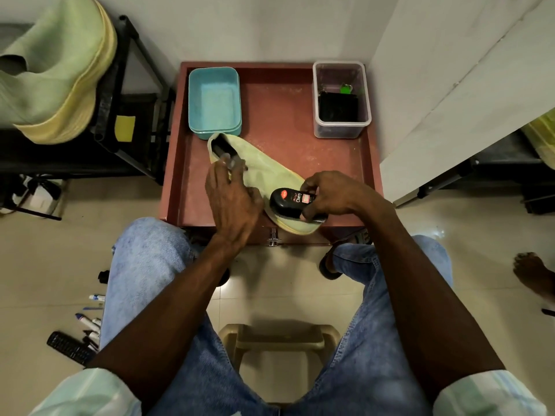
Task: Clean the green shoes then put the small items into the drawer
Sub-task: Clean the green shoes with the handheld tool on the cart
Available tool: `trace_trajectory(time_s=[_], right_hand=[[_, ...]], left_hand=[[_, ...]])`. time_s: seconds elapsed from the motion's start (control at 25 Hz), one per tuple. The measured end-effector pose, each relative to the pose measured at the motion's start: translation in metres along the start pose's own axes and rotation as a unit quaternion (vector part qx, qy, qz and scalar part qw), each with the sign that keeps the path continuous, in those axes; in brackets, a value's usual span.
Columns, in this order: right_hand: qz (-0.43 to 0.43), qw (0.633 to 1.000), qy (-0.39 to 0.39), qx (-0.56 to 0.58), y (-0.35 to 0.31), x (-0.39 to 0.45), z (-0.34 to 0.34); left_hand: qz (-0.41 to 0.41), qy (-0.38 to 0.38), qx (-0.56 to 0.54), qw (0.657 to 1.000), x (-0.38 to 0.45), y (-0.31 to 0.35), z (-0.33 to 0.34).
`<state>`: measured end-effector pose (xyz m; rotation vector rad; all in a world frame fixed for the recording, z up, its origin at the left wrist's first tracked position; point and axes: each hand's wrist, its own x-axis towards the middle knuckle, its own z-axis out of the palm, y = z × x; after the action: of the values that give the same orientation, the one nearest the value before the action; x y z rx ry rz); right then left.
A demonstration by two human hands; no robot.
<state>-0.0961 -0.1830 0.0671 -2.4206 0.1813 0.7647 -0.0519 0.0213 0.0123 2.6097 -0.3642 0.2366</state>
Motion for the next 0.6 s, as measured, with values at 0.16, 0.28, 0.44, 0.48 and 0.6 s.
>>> trace_trajectory(time_s=[0.16, 0.28, 0.44, 0.48, 0.6], right_hand=[[0.035, 0.989, 0.101, 0.106, 0.005, -0.005, 0.003], [0.053, 0.985, 0.134, 0.099, 0.0, -0.003, 0.019], [0.061, 0.976, 0.153, 0.142, -0.001, -0.006, 0.035], [0.058, 0.977, 0.15, 0.141, 0.0, -0.008, 0.038], [0.069, 0.981, 0.133, 0.122, 0.003, -0.015, 0.041]], left_hand=[[-0.218, -0.05, -0.192, 0.956, -0.015, 0.012, -0.004], [-0.238, -0.121, -0.173, 0.948, -0.023, 0.014, 0.003], [-0.241, -0.121, -0.206, 0.941, -0.029, 0.018, 0.004], [-0.226, -0.112, -0.195, 0.948, -0.034, 0.019, 0.003], [-0.154, -0.115, -0.158, 0.969, -0.048, 0.019, 0.006]])
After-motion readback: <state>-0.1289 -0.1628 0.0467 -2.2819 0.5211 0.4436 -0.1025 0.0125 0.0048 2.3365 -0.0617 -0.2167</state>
